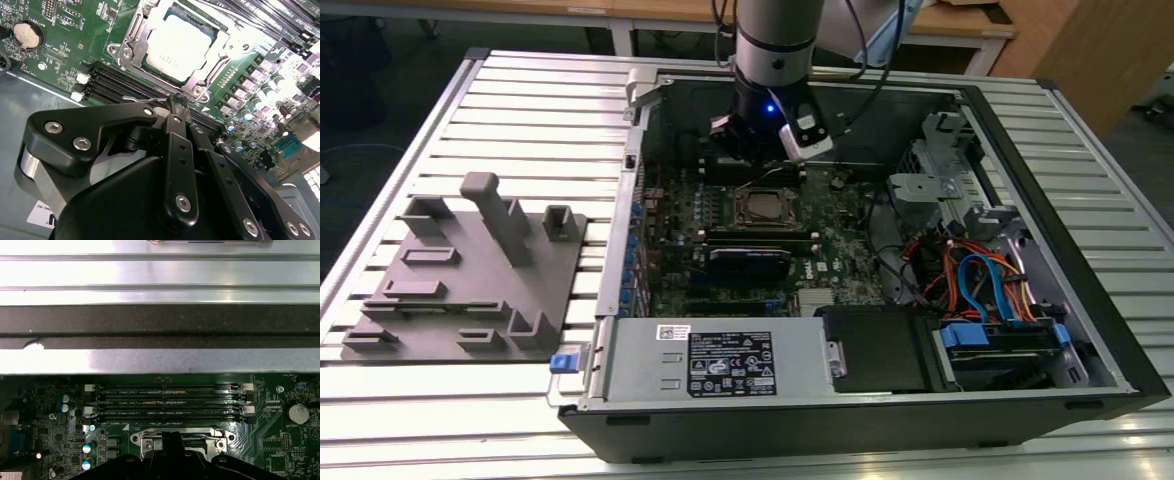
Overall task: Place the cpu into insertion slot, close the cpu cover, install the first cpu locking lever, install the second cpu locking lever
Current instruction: 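Install the first cpu locking lever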
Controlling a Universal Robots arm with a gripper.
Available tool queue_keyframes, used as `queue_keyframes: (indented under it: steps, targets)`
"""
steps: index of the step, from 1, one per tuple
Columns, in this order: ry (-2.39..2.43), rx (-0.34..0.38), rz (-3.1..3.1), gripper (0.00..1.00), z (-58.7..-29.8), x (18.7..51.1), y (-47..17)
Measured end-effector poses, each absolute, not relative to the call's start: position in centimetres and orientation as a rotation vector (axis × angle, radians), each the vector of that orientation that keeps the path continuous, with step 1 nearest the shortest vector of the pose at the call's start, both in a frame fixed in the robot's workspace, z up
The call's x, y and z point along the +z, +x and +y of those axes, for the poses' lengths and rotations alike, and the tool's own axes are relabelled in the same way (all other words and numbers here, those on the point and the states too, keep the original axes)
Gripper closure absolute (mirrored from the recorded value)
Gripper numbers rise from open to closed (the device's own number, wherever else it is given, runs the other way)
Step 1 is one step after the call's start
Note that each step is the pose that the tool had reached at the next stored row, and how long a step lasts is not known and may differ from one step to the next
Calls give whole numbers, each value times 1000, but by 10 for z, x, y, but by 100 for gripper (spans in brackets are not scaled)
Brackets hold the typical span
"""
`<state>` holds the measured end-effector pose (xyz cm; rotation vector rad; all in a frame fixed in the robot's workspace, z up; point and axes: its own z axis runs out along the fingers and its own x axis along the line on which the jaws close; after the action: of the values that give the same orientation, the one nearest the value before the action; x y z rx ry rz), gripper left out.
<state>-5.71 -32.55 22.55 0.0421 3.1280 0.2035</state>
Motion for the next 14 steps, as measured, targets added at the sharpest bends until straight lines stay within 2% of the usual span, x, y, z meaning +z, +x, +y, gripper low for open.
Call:
queue_keyframes:
  steps: [14]
  targets:
    - [42, 197, 3128, 90, -314, 224, -50]
